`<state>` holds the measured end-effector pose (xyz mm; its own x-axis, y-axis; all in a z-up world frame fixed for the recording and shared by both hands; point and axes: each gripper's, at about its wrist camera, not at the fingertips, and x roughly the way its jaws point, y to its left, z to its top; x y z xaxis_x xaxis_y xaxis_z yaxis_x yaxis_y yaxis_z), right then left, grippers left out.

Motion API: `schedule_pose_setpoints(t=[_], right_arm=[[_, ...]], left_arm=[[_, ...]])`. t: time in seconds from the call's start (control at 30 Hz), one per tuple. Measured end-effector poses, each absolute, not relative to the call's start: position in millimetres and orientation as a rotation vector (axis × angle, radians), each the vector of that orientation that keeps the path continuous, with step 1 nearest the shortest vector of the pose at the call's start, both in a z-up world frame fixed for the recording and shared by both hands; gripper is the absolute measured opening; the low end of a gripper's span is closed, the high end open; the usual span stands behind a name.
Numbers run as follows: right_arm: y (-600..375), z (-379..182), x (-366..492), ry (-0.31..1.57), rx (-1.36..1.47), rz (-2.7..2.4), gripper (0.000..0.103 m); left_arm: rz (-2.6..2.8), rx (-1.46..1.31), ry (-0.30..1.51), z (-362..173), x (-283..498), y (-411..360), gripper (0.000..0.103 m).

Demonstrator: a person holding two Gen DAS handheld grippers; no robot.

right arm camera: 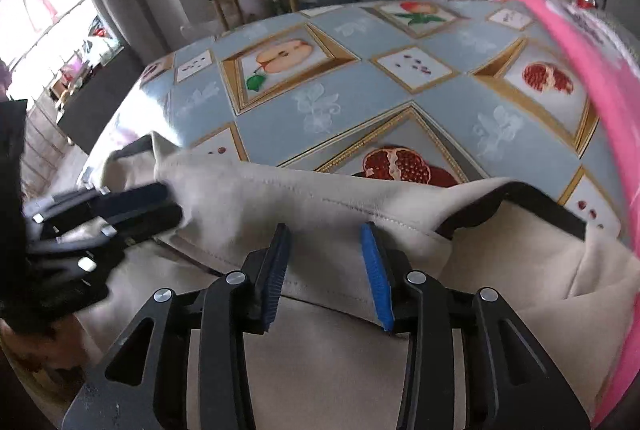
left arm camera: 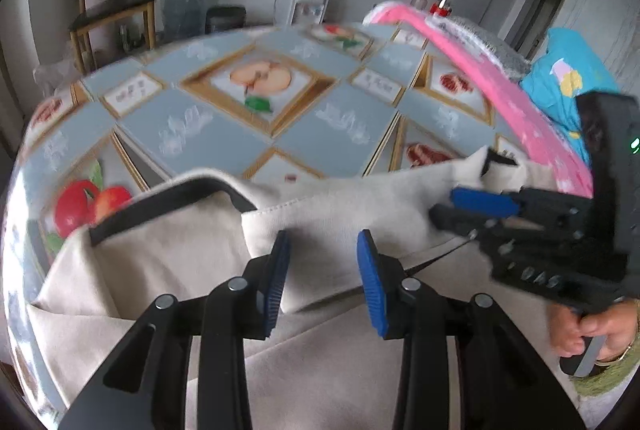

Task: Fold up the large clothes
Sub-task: 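Open the right gripper while the left gripper opens off the jacket, then lift both open grippers off the folded jacket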

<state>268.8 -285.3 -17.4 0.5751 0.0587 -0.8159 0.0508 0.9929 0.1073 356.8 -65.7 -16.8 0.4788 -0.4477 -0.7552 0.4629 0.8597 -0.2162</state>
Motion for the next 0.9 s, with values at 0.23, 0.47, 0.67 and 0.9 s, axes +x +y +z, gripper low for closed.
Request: schedule_pose_setpoints(t=[0.23, 0.47, 0.67, 0.9], right_arm=[[-296.4, -11.2, 265.8, 0.952, 0.195, -0.039, 0.047], [-292.8, 14.2, 248.6, 0.953, 0.195, -0.041, 0.056], [-280.1, 65.6, 192.0, 0.849, 0.153, -0.021, 0.079], [-265.0, 83.5, 121.7, 0.792, 0.194, 0.011, 0.087]], left_arm=[[-0.463, 0.062, 1.008, -24.6, 371.6, -66.6, 0.049], [-0.421, 0.026, 1.014, -7.7, 357.5, -53.2, 0.05], [-0.408, 0.055, 0.929, 39.6, 304.0, -36.5, 0.065], [-0.412, 0.043, 0.907, 57.3, 230.1, -16.4, 0.082]])
